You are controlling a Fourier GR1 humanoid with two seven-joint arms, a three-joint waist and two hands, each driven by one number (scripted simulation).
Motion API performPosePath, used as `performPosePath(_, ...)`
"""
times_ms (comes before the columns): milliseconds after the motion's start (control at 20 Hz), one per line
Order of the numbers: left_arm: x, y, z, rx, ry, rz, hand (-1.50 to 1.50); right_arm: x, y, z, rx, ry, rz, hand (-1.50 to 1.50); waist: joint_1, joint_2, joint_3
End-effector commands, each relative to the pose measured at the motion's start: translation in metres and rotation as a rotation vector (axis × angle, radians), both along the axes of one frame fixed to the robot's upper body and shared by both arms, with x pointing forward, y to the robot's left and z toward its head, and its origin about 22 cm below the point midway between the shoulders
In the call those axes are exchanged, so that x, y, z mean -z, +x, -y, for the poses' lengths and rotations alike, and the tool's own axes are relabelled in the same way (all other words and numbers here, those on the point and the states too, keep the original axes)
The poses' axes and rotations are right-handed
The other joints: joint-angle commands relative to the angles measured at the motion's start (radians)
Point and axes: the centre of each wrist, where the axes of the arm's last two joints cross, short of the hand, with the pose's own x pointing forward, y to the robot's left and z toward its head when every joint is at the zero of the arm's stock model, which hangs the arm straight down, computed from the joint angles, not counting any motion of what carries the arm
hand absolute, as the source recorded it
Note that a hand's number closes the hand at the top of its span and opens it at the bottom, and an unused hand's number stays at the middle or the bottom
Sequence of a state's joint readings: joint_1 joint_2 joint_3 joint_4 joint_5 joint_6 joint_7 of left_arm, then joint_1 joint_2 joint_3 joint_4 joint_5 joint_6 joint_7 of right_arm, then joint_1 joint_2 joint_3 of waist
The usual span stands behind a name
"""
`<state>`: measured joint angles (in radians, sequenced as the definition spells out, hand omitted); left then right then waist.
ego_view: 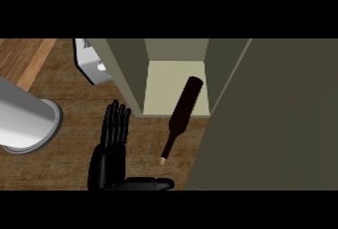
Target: Pick up the wine, place it into the cabinet and close the cabinet
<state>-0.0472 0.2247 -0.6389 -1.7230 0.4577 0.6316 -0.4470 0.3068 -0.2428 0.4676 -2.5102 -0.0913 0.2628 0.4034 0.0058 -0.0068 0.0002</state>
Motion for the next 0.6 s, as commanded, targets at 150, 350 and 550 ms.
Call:
performPosePath(150, -0.003, -0.051, -0.044, 0.005, 0.025, -0.006, -1.50, -0.033, -0.034, -0.010, -0.240, 0.043, 0.022, 1.50, 0.015, -0.001, -0.002)
performPosePath(350, -0.015, -0.051, -0.071, -0.025, 0.043, -0.014, -1.50, -0.042, -0.042, -0.018, -0.248, 0.056, 0.050, 1.50, 0.008, -0.004, -0.004)
performPosePath(550, -0.023, -0.056, -0.105, -0.036, 0.047, 0.023, -1.50, -0.037, -0.034, -0.037, -0.263, 0.066, 0.012, 1.50, 0.021, -0.006, -0.006)
